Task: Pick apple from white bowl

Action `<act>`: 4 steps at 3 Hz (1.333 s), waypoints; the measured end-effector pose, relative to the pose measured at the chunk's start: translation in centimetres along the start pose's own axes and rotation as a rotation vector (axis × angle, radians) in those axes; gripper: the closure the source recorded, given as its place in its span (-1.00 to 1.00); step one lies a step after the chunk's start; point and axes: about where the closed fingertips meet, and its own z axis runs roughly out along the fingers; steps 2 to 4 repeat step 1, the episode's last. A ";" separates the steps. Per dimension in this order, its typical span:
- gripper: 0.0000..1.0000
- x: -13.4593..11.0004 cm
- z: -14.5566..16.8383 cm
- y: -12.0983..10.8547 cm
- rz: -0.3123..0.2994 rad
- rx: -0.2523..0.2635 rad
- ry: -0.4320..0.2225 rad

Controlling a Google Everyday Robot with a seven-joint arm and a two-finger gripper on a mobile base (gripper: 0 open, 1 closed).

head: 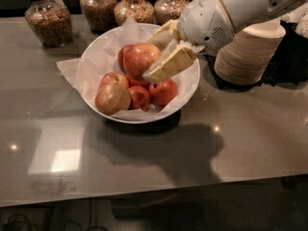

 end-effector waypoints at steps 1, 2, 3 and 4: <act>1.00 0.0 0.0 0.0 0.000 0.000 0.000; 1.00 0.0 0.0 0.0 0.000 0.000 0.000; 1.00 0.0 0.0 0.0 0.000 0.000 0.000; 1.00 0.0 0.0 0.0 0.000 0.000 0.000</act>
Offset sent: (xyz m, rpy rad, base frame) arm 0.0000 0.0000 0.0000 0.0000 0.0000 0.0000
